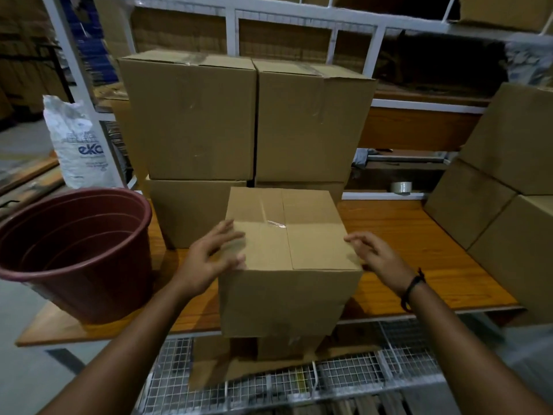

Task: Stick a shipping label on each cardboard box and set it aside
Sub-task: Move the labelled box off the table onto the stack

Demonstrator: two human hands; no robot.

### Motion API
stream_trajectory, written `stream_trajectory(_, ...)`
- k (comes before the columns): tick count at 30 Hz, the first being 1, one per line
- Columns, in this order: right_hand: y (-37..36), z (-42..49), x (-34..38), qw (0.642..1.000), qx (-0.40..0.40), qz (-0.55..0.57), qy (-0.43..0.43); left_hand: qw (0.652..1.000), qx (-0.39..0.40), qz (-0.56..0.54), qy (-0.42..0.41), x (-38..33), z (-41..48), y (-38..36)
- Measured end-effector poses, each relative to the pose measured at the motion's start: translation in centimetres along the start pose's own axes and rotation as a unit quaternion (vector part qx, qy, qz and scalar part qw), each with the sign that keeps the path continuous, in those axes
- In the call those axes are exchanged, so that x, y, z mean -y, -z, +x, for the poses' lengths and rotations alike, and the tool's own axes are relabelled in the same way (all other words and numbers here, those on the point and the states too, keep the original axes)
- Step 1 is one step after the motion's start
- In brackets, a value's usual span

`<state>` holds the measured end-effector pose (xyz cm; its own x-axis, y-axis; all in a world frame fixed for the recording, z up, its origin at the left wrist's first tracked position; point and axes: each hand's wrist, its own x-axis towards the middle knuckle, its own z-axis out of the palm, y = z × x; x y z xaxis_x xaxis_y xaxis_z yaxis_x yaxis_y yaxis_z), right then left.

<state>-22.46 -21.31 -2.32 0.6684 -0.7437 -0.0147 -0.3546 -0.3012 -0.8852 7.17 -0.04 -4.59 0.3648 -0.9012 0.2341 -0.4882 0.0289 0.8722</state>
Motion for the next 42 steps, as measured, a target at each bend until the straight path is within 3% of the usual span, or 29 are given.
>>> stream_trajectory(2, 0.1, 2.2, 1.4, 0.999, -0.015, -0.035, -0.031, 0.995, -0.033, -0.067, 0.062, -0.4, 1.2, 0.0)
stream_trajectory(4, -0.5, 4.0, 2.3, 0.996, 0.003, -0.082, -0.045, 0.990, -0.011, -0.092, 0.110, -0.5, 2.5, 0.0)
stream_trajectory(7, -1.8, 5.2, 2.9, 0.990, 0.029, -0.120, -0.067, 0.989, 0.017, -0.052, 0.136, -0.4, 3.8, -0.3)
stream_trajectory(11, -2.0, 4.3, 2.2, 0.994, -0.012, -0.085, -0.068, 0.990, 0.027, -0.030, 0.139, -0.5, 3.9, -0.7)
stream_trajectory(17, 1.6, -0.1, -0.1, 0.989, -0.079, -0.097, -0.083, 0.994, 0.055, -0.028, 0.089, -2.3, 4.1, -4.7)
stream_trajectory(30, 17.4, -9.3, -4.3, 0.977, -0.173, -0.087, -0.087, 0.989, 0.134, -0.053, 0.013, -11.9, 8.8, -19.7)
stream_trajectory(37, 30.1, -13.2, -2.4, 0.967, -0.226, -0.094, -0.070, 0.990, 0.034, -0.050, -0.124, -20.9, 11.5, -28.3)
stream_trajectory(42, 40.1, -15.7, 1.3, 0.951, -0.246, -0.175, -0.062, 0.971, 0.006, -0.130, -0.198, -28.3, 15.3, -32.1)
